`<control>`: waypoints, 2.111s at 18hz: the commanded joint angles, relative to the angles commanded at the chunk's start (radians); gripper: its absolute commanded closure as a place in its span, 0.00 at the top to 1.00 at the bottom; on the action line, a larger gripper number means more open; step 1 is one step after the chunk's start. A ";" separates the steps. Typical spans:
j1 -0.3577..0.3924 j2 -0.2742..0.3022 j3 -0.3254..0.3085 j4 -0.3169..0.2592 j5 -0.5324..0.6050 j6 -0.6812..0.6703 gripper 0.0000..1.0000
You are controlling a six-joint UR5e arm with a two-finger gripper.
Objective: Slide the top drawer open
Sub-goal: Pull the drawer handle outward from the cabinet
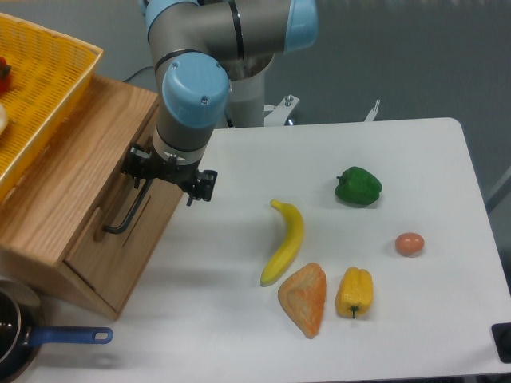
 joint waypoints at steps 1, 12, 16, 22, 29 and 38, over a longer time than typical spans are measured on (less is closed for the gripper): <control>0.000 -0.002 0.000 0.002 0.000 0.002 1.00; 0.021 -0.002 0.011 0.000 0.014 0.008 1.00; 0.031 -0.003 0.012 0.002 0.018 0.009 1.00; 0.051 -0.006 0.023 0.003 0.035 0.014 1.00; 0.081 -0.008 0.023 0.029 0.043 0.041 1.00; 0.107 -0.011 0.035 0.037 0.072 0.072 1.00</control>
